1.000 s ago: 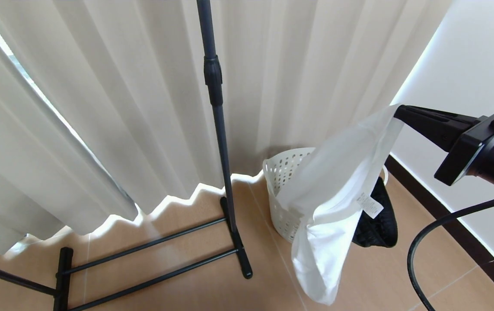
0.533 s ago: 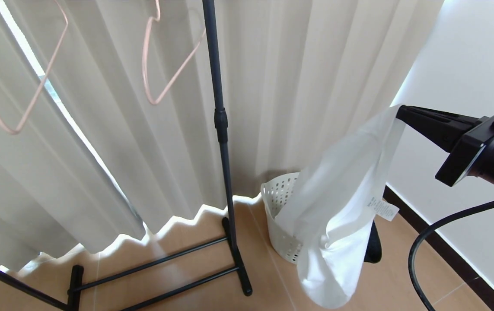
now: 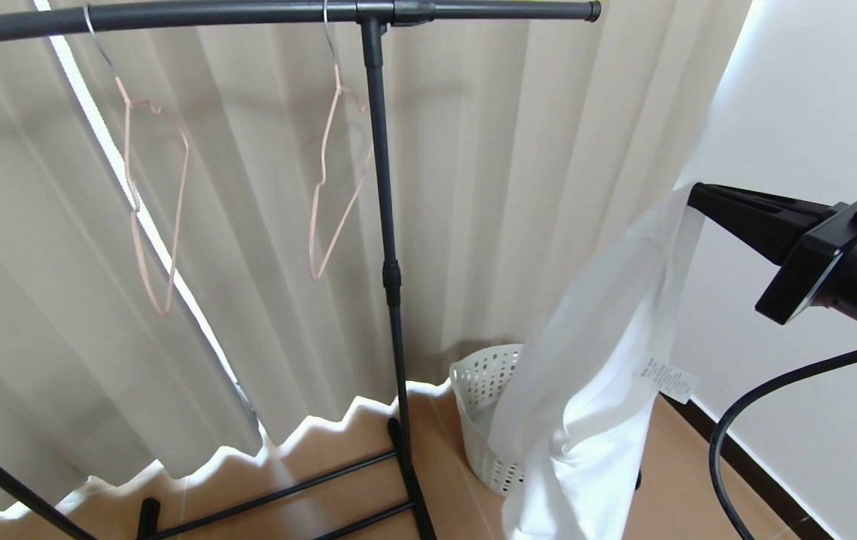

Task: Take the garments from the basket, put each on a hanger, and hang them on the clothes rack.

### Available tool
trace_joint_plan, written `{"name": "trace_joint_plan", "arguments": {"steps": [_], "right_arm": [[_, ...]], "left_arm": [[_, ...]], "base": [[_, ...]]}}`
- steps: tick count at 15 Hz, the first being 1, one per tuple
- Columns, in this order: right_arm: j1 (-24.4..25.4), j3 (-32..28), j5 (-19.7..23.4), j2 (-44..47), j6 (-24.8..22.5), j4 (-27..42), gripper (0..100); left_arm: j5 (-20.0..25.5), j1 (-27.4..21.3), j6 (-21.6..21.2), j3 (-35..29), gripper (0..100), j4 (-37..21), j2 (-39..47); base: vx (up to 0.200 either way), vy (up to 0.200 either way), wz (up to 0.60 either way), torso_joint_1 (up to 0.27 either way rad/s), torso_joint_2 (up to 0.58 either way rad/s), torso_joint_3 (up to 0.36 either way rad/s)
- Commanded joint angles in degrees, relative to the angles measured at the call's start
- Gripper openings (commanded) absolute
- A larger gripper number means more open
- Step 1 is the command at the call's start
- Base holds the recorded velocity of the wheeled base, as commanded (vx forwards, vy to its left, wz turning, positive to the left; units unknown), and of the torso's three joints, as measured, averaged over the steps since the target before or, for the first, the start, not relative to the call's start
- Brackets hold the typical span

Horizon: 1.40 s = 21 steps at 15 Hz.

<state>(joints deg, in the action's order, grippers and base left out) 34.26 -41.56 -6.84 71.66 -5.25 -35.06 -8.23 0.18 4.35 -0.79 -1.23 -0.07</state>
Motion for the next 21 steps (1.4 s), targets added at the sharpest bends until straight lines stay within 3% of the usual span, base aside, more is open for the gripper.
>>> {"name": "trace_joint_plan", "arguments": {"steps": [1, 13, 21], "right_arm": [[0.0, 0.0, 0.0, 0.2, 0.0, 0.0, 0], [-0.8, 0.1, 0.0, 0.2, -0.1, 0.0, 0], [-0.8, 0.4, 0.0, 0.1, -0.3, 0.0, 0]], "left_arm": [[0.0, 0.0, 0.0, 0.0, 100, 0.0, 0.1], [0.0, 0.0, 0.0, 0.0, 100, 0.0, 0.1], [0.2, 0.0, 0.0, 0.2, 100, 0.4, 0.1]], "base": [[0.000, 0.000, 0.00, 0.183, -0.52, -0.207], [0.000, 0.000, 0.00, 0.235, -0.56, -0.294], [0.000, 0.000, 0.00, 0.180, -0.40, -0.217]]}}
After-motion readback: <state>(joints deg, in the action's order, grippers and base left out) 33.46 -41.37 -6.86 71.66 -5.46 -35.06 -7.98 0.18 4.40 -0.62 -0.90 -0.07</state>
